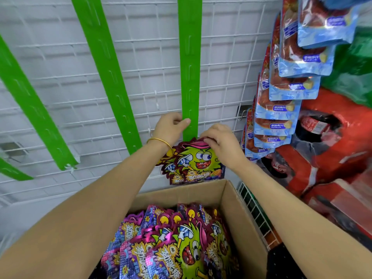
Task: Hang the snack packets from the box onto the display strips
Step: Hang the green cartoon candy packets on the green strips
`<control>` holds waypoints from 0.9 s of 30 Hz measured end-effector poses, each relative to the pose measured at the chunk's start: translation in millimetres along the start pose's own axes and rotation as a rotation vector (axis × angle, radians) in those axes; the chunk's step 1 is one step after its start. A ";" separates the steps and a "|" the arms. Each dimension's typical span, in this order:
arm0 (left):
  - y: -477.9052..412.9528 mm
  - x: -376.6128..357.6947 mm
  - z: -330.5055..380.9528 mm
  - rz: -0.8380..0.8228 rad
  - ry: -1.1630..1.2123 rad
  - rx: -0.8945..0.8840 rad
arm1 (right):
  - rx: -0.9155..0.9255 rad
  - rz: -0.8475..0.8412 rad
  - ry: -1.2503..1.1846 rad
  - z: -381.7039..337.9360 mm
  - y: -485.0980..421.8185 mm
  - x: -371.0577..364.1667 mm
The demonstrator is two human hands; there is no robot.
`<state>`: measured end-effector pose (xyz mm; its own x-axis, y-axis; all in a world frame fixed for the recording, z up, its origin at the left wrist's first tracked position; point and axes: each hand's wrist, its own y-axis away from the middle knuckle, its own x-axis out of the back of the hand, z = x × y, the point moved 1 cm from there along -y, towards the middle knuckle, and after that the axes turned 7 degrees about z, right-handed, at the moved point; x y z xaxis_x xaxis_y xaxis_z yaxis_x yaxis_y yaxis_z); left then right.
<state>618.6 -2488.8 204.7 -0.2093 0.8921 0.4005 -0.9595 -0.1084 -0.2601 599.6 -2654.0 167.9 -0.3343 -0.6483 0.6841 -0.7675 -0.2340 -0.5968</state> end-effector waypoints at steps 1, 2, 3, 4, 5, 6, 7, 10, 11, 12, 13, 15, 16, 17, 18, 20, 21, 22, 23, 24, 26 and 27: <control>0.5 -0.7 -2.0 -0.010 -0.028 -0.015 | 0.000 -0.008 -0.020 -2.7 -3.1 -1.6; 1.1 -0.8 -2.8 -0.012 -0.047 -0.025 | -0.011 -0.007 -0.047 -5.9 -6.5 -2.3; 2.2 -0.7 -2.1 -0.012 -0.064 -0.025 | -0.047 0.004 -0.085 -8.9 -9.5 -1.7; 2.2 -1.2 -2.2 -0.012 -0.075 -0.028 | -0.108 0.029 -0.135 -11.4 -11.8 -0.5; 2.9 -1.3 -0.3 -0.016 -0.086 -0.029 | -0.172 0.059 -0.189 -12.6 -14.0 0.9; 3.1 -1.7 1.0 -0.016 -0.102 -0.032 | -0.213 0.086 -0.226 -13.3 -15.5 1.6; 3.6 -1.7 2.6 -0.014 -0.119 -0.033 | -0.225 0.107 -0.233 -14.3 -16.9 2.2; 2.9 -2.0 3.6 -0.019 -0.103 -0.014 | -0.178 0.171 -0.196 -17.5 -20.8 1.6; 2.8 -2.4 4.3 -0.030 -0.095 -0.008 | -0.168 0.197 -0.196 -19.2 -22.1 1.4; 2.6 -3.0 4.7 -0.039 -0.084 -0.003 | -0.165 0.219 -0.200 -20.5 -23.2 1.1; 2.6 -3.7 5.1 -0.048 -0.072 0.011 | -0.166 0.233 -0.198 -21.5 -24.2 0.6; 2.6 -4.9 5.6 -0.061 -0.048 0.040 | -0.171 0.243 -0.182 -23.0 -25.8 -1.2; 2.2 -5.7 5.0 -0.065 -0.039 0.048 | -0.178 0.242 -0.174 -23.5 -26.6 -2.2; 1.3 -6.3 4.2 -0.064 -0.033 0.053 | -0.187 0.241 -0.166 -24.1 -27.5 -3.3; 0.1 -6.9 3.1 -0.060 -0.024 0.060 | -0.197 0.242 -0.158 -24.8 -28.2 -4.5; -1.8 -7.1 2.3 -0.052 0.007 0.082 | -0.217 0.253 -0.152 -26.1 -29.3 -6.9; -2.4 -7.0 2.5 -0.047 0.024 0.086 | -0.224 0.258 -0.151 -26.4 -29.7 -8.2; -2.6 -6.8 2.9 -0.041 0.035 0.088 | -0.229 0.256 -0.146 -26.5 -30.1 -9.7; -2.3 -6.4 3.7 -0.036 0.042 0.087 | -0.234 0.250 -0.138 -26.1 -30.4 -11.4; -2.0 -6.2 4.4 -0.032 0.047 0.085 | -0.242 0.244 -0.130 -25.1 -30.3 -13.3; -2.5 -5.5 4.0 -0.023 0.053 0.083 | -0.268 0.233 -0.121 -22.3 -28.4 -17.4; -2.7 -4.9 3.1 -0.020 0.049 0.085 | -0.281 0.226 -0.117 -21.3 -27.1 -19.2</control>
<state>621.6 -2494.3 206.1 -0.1824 0.9146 0.3610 -0.9764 -0.1252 -0.1761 615.2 -2619.8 179.8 -0.4603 -0.7428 0.4862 -0.8068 0.1216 -0.5781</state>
